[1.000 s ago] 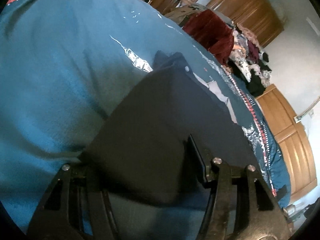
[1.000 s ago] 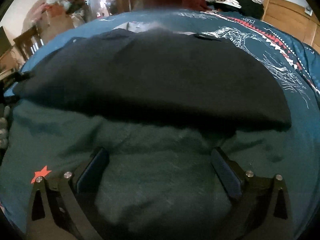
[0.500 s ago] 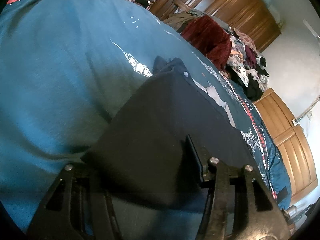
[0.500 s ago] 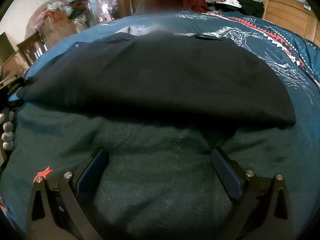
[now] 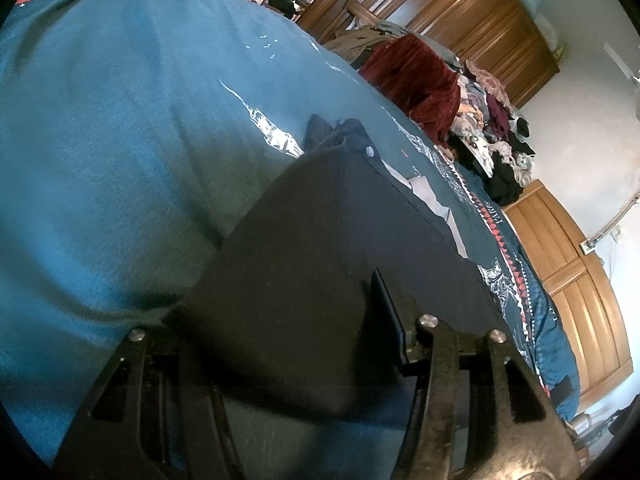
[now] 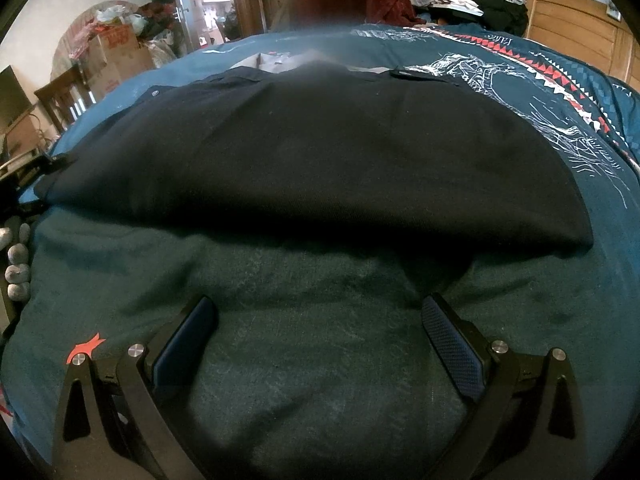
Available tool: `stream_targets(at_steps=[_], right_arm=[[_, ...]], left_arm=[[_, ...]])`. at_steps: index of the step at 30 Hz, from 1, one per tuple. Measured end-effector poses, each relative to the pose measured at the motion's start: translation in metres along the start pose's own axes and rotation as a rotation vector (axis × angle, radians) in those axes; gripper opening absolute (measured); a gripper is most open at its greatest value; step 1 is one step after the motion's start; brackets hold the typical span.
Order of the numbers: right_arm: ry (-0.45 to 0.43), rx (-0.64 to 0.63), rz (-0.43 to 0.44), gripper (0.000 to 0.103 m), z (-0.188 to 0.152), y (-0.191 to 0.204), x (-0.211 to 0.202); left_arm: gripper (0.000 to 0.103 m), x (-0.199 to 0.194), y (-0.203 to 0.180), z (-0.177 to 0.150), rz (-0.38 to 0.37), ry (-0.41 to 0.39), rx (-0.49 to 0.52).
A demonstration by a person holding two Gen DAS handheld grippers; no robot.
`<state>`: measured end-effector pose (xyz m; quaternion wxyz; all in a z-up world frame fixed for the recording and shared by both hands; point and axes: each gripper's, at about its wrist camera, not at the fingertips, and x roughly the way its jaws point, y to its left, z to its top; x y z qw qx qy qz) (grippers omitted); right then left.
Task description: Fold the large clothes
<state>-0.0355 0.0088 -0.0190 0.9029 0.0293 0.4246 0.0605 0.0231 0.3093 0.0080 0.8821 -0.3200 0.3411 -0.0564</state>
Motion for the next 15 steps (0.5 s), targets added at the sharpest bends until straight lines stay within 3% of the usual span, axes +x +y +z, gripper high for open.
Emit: stream_targets(at_steps=[15], right_arm=[[-0.006, 0.005, 0.007, 0.103, 0.0015, -0.0002, -0.0007]], left_arm=[[0.055, 0.0009, -0.0017, 0.0, 0.005, 0.004, 0.007]])
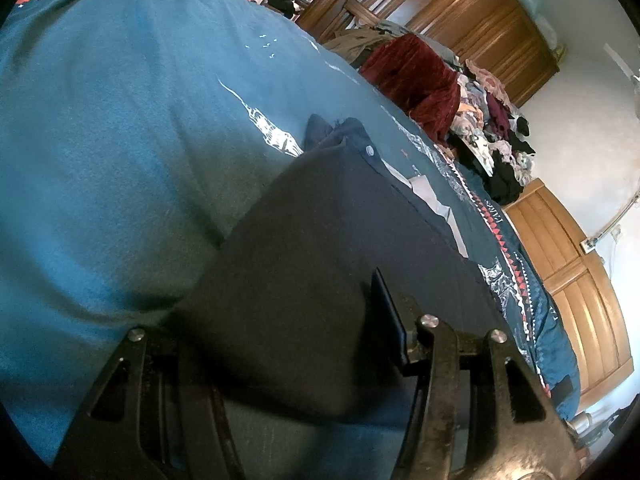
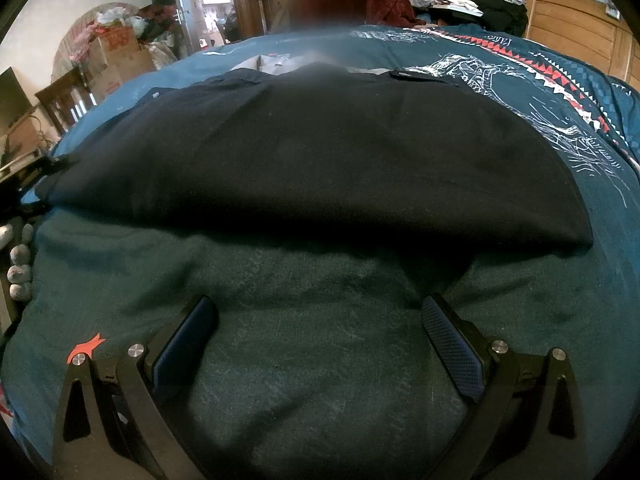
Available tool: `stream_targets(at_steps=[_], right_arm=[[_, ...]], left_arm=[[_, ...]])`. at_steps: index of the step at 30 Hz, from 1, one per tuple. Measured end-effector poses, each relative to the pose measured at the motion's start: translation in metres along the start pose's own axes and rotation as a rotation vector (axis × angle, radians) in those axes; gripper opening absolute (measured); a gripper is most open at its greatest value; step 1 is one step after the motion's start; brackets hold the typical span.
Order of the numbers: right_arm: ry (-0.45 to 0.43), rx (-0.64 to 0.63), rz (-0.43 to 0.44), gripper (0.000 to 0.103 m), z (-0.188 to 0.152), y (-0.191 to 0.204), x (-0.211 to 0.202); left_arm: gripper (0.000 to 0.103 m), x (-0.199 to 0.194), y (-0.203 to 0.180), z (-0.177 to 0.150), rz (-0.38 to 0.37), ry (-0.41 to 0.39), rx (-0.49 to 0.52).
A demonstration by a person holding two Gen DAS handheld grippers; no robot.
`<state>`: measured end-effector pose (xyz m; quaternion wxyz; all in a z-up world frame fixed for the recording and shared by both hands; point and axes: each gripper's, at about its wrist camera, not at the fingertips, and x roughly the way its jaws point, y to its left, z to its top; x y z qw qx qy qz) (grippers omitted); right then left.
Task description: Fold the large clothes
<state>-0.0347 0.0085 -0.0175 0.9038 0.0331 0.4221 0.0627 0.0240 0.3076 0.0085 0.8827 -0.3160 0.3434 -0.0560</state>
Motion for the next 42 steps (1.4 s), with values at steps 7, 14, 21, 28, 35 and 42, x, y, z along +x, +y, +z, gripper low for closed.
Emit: stream_targets(at_steps=[7, 14, 21, 28, 35, 42], right_arm=[[-0.002, 0.002, 0.003, 0.103, 0.0, -0.002, 0.0], [-0.004, 0.004, 0.008, 0.103, 0.0, -0.002, 0.001], [-0.005, 0.005, 0.012, 0.103, 0.0, -0.002, 0.001], [-0.005, 0.006, 0.013, 0.103, 0.0, -0.002, 0.002], [-0.005, 0.005, 0.013, 0.103, 0.0, -0.002, 0.002], [-0.007, 0.007, 0.016, 0.103, -0.001, -0.002, 0.001]], left_arm=[[0.055, 0.001, -0.001, 0.0, 0.003, 0.002, 0.004], [0.056, 0.002, -0.001, 0.0, 0.004, 0.003, 0.006], [0.057, 0.003, -0.002, 0.0, 0.005, 0.004, 0.011], [0.058, 0.004, -0.002, -0.001, 0.007, 0.006, 0.017], [0.062, 0.006, -0.003, 0.001, 0.007, 0.011, 0.03], [0.075, -0.001, -0.031, -0.008, 0.021, 0.03, 0.149]])
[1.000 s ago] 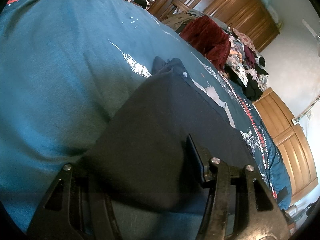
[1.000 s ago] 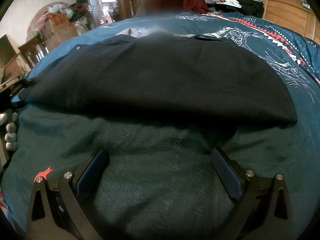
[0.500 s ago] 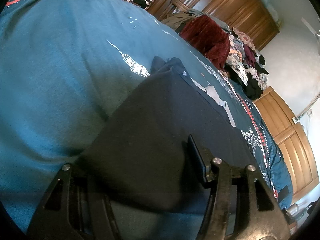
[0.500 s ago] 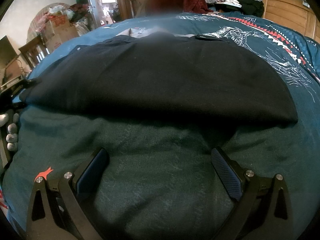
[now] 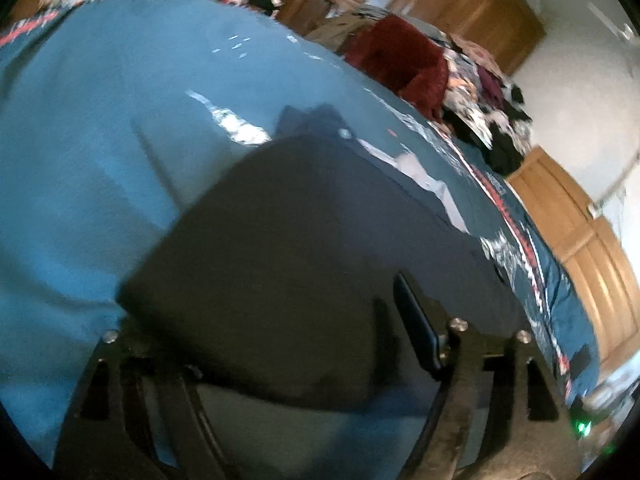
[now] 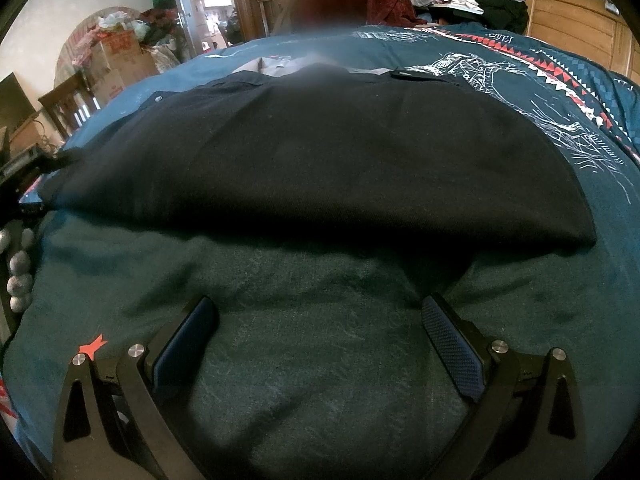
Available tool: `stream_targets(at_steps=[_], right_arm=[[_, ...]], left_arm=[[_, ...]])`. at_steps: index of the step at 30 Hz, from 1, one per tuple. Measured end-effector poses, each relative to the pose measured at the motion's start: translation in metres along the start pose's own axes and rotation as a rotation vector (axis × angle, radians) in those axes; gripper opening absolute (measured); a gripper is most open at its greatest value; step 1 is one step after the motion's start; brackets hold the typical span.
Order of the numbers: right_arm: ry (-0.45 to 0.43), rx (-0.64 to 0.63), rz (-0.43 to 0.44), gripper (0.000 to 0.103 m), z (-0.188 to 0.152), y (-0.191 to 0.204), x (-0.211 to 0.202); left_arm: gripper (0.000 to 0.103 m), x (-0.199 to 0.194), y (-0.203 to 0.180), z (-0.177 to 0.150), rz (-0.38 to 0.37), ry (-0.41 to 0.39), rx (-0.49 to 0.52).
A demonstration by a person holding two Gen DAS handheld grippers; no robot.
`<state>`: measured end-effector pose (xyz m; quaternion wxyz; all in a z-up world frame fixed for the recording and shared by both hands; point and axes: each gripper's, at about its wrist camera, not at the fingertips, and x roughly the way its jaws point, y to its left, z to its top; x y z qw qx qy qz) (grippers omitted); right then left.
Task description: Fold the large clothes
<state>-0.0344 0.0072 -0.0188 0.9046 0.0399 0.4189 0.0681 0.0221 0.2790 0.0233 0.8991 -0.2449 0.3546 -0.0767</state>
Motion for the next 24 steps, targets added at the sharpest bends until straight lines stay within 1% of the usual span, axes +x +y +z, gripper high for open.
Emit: stream_targets(at_steps=[1, 3, 4, 5, 6, 8, 9, 11, 13, 14, 15, 16, 17, 18, 19, 20, 21, 22, 24], right_arm=[[0.0, -0.001, -0.001, 0.103, 0.0, 0.001, 0.0], [0.001, -0.002, -0.003, 0.103, 0.0, 0.001, 0.0], [0.001, -0.002, -0.003, 0.103, 0.0, 0.002, 0.0], [0.0, -0.002, -0.003, 0.103, 0.0, 0.002, 0.0], [-0.001, -0.003, -0.003, 0.103, -0.001, 0.002, -0.001], [-0.004, -0.004, -0.005, 0.103, -0.001, 0.003, -0.002], [-0.003, -0.005, -0.006, 0.103, -0.001, 0.004, -0.003], [0.001, -0.013, -0.012, 0.103, -0.001, 0.006, -0.004], [0.039, -0.033, -0.011, 0.103, 0.002, 0.009, -0.009], [0.069, -0.042, 0.014, 0.101, 0.005, 0.011, -0.014], [0.084, -0.036, 0.05, 0.095, 0.008, 0.011, -0.021], [0.094, -0.02, 0.087, 0.093, 0.012, 0.01, -0.027], [0.097, 0.008, 0.146, 0.091, 0.023, 0.007, -0.038], [0.076, 0.021, 0.179, 0.091, 0.036, 0.006, -0.048], [0.047, 0.021, 0.194, 0.091, 0.052, 0.006, -0.056], [0.003, 0.016, 0.213, 0.091, 0.078, 0.007, -0.064], [-0.016, 0.018, 0.232, 0.094, 0.094, 0.007, -0.067], [-0.028, 0.021, 0.269, 0.096, 0.125, 0.01, -0.065], [-0.01, 0.011, 0.339, 0.097, 0.19, 0.031, -0.046]], left_arm=[[0.073, 0.001, 0.002, 0.001, 0.009, 0.004, -0.006], [0.057, 0.004, 0.012, 0.004, -0.002, 0.008, -0.057], [0.054, 0.005, 0.016, 0.005, -0.011, 0.007, -0.08], [0.048, 0.005, 0.019, 0.004, -0.016, 0.005, -0.096], [0.047, 0.005, 0.022, 0.005, -0.018, 0.002, -0.108], [0.047, 0.007, 0.021, 0.006, -0.012, 0.005, -0.11], [0.051, 0.007, 0.02, 0.006, -0.008, 0.005, -0.113], [0.054, 0.009, 0.019, 0.008, -0.011, 0.003, -0.125], [0.051, 0.01, 0.019, 0.012, -0.004, 0.011, -0.136], [0.035, 0.01, 0.019, 0.012, 0.002, 0.012, -0.139], [0.006, 0.01, 0.018, 0.013, -0.004, 0.013, -0.141], [0.004, 0.009, 0.013, 0.016, 0.0, 0.015, -0.125], [0.003, 0.007, 0.008, 0.016, 0.012, 0.004, -0.098], [0.003, 0.003, -0.002, 0.016, 0.019, -0.012, -0.056], [0.003, -0.003, -0.015, 0.017, 0.025, -0.034, -0.004], [0.002, -0.005, -0.022, 0.017, 0.031, -0.048, 0.017], [0.002, -0.01, -0.034, 0.017, 0.034, -0.073, 0.055], [0.002, -0.013, -0.041, 0.017, 0.041, -0.09, 0.083], [0.002, -0.015, -0.054, 0.017, 0.059, -0.113, 0.134]])
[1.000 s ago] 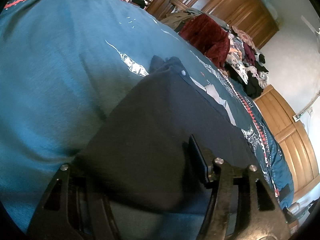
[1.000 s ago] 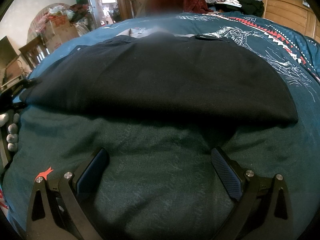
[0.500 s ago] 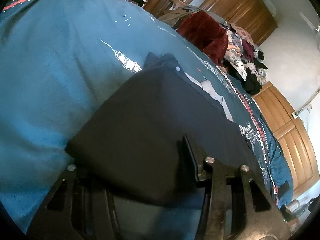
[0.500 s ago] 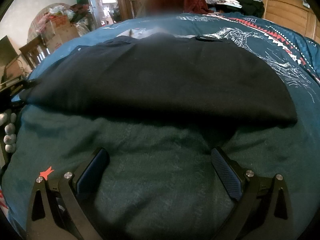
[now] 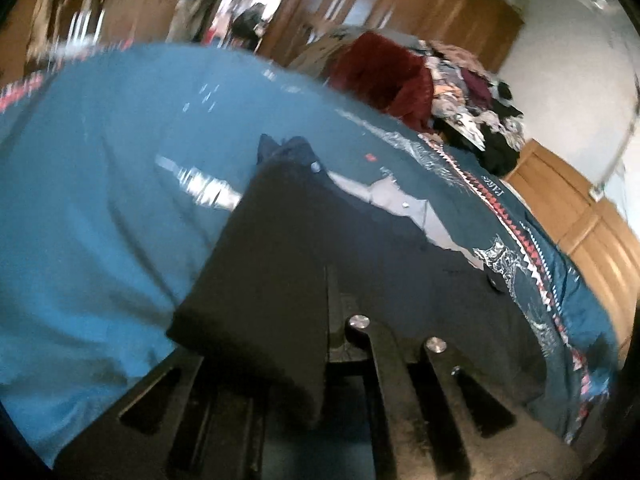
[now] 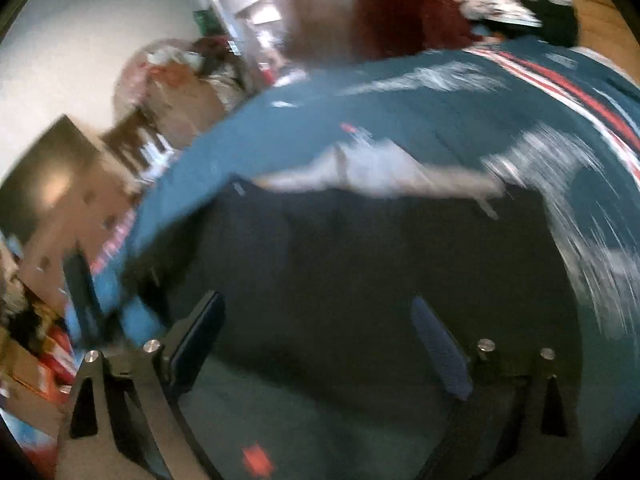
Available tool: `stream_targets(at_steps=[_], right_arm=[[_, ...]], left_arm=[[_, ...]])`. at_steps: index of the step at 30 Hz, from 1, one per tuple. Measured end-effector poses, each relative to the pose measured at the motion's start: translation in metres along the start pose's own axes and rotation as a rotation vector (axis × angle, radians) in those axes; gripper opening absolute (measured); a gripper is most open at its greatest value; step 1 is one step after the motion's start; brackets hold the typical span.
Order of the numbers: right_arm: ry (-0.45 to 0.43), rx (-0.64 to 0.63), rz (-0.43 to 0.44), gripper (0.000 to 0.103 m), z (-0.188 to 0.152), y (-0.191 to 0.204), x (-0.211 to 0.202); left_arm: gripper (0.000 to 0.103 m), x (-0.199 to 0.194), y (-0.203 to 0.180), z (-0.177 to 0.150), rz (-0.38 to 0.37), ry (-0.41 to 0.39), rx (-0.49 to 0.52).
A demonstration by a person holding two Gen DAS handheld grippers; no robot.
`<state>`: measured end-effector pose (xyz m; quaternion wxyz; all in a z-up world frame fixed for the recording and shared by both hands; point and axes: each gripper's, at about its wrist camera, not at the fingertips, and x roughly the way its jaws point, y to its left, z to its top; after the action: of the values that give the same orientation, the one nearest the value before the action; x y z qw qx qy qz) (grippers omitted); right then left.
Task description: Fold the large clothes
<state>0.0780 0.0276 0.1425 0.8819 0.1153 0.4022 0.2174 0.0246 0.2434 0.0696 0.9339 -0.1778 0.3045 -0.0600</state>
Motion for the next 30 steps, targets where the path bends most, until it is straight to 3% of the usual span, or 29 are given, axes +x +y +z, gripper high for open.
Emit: stream_targets(at_steps=[2, 6, 12, 14, 16, 17, 19, 21, 24, 27, 30], right_arm=[[0.075, -0.035, 0.054, 0.098, 0.056, 0.026, 0.039], [0.271, -0.128, 0.147, 0.098, 0.126, 0.092, 0.122], [0.492, -0.325, 0.031, 0.095, 0.138, 0.146, 0.212], [0.507, -0.374, -0.044, 0.086, 0.136, 0.142, 0.228], [0.51, -0.364, -0.104, 0.059, 0.133, 0.119, 0.237], [0.508, -0.326, -0.092, 0.039, 0.133, 0.102, 0.238], [0.428, -0.198, -0.001, 0.022, 0.133, 0.056, 0.215], [0.326, -0.089, 0.047, 0.017, 0.127, 0.006, 0.18], [0.244, 0.03, 0.077, 0.015, 0.109, -0.065, 0.137], [0.204, 0.136, 0.081, 0.014, 0.084, -0.134, 0.105], [0.195, 0.255, 0.1, 0.014, 0.065, -0.196, 0.091]], left_arm=[[0.002, 0.001, -0.011, 0.002, 0.013, -0.013, 0.056], [0.003, 0.003, -0.04, 0.001, 0.034, -0.018, 0.186], [0.004, 0.015, -0.081, -0.008, 0.017, -0.011, 0.386], [0.005, 0.017, -0.088, -0.012, -0.001, -0.006, 0.425], [0.005, 0.021, -0.099, -0.016, -0.023, -0.002, 0.472], [0.005, 0.021, -0.105, -0.018, -0.036, -0.002, 0.492], [0.005, 0.024, -0.119, -0.021, -0.087, 0.006, 0.529], [0.005, 0.023, -0.137, -0.027, -0.152, 0.016, 0.563], [0.006, 0.031, -0.175, -0.042, -0.28, 0.07, 0.63], [0.007, 0.048, -0.219, -0.065, -0.379, 0.151, 0.707], [0.008, 0.066, -0.253, -0.078, -0.424, 0.212, 0.747]])
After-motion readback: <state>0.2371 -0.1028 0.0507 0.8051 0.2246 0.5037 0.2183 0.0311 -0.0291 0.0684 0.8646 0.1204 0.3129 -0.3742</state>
